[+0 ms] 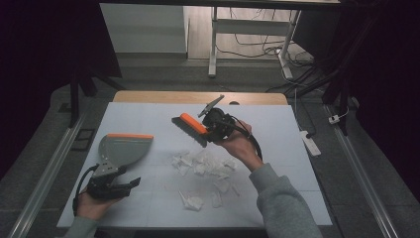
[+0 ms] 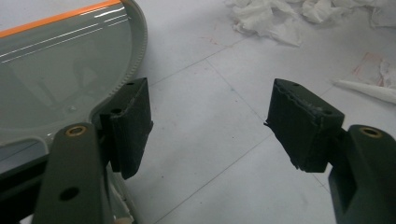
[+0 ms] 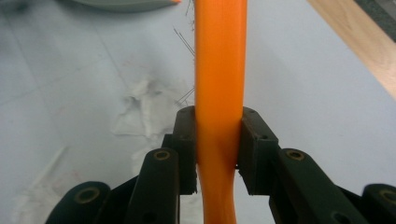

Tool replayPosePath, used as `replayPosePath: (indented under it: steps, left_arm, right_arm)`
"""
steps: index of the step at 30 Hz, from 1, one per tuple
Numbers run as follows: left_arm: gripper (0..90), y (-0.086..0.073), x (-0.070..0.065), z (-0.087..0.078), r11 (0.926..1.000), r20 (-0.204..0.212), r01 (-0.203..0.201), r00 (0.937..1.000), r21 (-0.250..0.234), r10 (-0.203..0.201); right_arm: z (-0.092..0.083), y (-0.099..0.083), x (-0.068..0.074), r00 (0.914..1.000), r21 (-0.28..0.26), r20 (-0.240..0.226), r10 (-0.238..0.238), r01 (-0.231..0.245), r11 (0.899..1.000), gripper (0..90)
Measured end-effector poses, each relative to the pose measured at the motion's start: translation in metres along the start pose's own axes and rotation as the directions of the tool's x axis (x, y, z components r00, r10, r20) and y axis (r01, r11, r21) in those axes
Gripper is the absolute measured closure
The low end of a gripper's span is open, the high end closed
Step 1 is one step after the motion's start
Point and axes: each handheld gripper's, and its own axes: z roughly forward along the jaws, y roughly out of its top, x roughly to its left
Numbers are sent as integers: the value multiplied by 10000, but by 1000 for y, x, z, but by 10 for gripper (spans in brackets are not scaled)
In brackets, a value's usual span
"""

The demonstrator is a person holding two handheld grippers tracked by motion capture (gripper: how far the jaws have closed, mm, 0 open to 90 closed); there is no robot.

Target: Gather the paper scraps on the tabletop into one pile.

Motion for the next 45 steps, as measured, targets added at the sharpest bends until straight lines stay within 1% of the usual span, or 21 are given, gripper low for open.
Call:
replayPosePath:
  steps: [2, 5, 7, 10, 12, 14, 16, 18, 20, 21, 24, 26, 27, 28, 31, 33, 36, 39, 40, 42, 45]
  left_arm:
    - [314, 0, 1, -1, 10000, -25, 31, 10000, -29, -31]
    - [314, 0, 2, -2, 9999, -53, 76, 10000, -72, -76]
    - [314, -1, 2, -2, 9999, -70, 78, 9999, -85, -79]
    - [314, -1, 3, -2, 9999, -92, 81, 9999, -68, -81]
    - [314, -1, 4, -2, 9999, -102, 82, 9999, -70, -83]
    - [314, -2, 5, -3, 9999, -93, 109, 9999, -93, -109]
    - [314, -2, 5, -3, 9999, -134, 128, 9998, -110, -129]
    - [314, -2, 5, -2, 9999, -129, 117, 9998, -94, -118]
    - [314, -2, 5, -2, 9999, -115, 93, 9999, -56, -94]
    - [314, -2, 4, -2, 9999, -121, 87, 9999, -71, -88]
    - [314, -2, 4, -3, 10000, -117, 60, 9999, -79, -61]
    - [314, -2, 5, -2, 9999, -109, 75, 9999, -67, -76]
    - [314, -2, 5, -2, 10000, -105, 71, 9999, -54, -71]
    - [314, -2, 5, -2, 10000, -91, 60, 9999, -38, -60]
    - [314, -2, 4, -2, 10000, -82, 68, 9999, -68, -68]
    - [314, -2, 4, -1, 10000, -95, 59, 9999, -53, -59]
    - [314, -2, 3, 0, 10000, -93, 35, 9999, -23, -36]
    - [314, -1, 2, 0, 10000, -90, 7, 10000, 6, -7]
    - [314, -1, 2, 0, 10000, -84, 11, 10000, 6, -11]
    - [314, -2, 2, 0, 10000, -99, 19, 9999, 12, -19]
    - [314, -2, 3, 0, 10000, -101, 49, 9999, 10, -49]
  right_arm:
    - [2, 3, 8, 9999, 33, -64, 108, -108, 9999, 708]
    - [7, 7, 18, 9976, 37, -400, 559, -558, 9984, 707]
    - [14, 10, 26, 9943, 180, -640, 857, -847, 9962, 708]
    - [28, 16, 43, 9915, 617, -833, 997, -947, 9936, 708]
    - [37, 21, 52, 9912, 715, -862, 1000, -940, 9930, 707]
    - [47, 25, 57, 9869, 681, -1039, 1235, -1168, 9908, 707]
    - [56, 28, 60, 9780, 646, -1361, 1582, -1506, 9865, 707]
    - [66, 29, 64, 9646, 625, -1789, 1937, -1854, 9807, 707]
    - [76, 29, 65, 9480, 562, -2130, 2366, -2299, 9716, 707]
    - [81, 29, 65, 9431, 553, -2208, 2487, -2424, 9686, 707]
    - [96, 27, 62, 9290, 643, -2246, 2940, -2870, 9558, 707]
    - [103, 24, 58, 9196, 782, -2243, 3225, -3129, 9466, 707]
    - [104, 21, 56, 9171, 806, -2191, 3332, -3233, 9429, 707]
    - [104, 18, 51, 9150, 825, -2103, 3444, -3344, 9388, 708]
    - [100, 1, 36, 8982, 936, -2010, 3909, -3796, 9204, 707]
    - [93, -12, 26, 8862, 978, -1895, 4228, -4114, 9062, 707]
    - [79, -26, 17, 8890, 1005, -1583, 4297, -4184, 9027, 707]
    - [65, -33, 13, 9016, 942, -1201, 4155, -4063, 9089, 707]
    - [61, -34, 13, 9054, 881, -1173, 4081, -3998, 9124, 707]
    - [51, -33, 12, 9024, 433, -1419, 4070, -4051, 9133, 708]
    - [35, -28, 17, 9163, -82, -1634, 3657, -3719, 9282, 707]
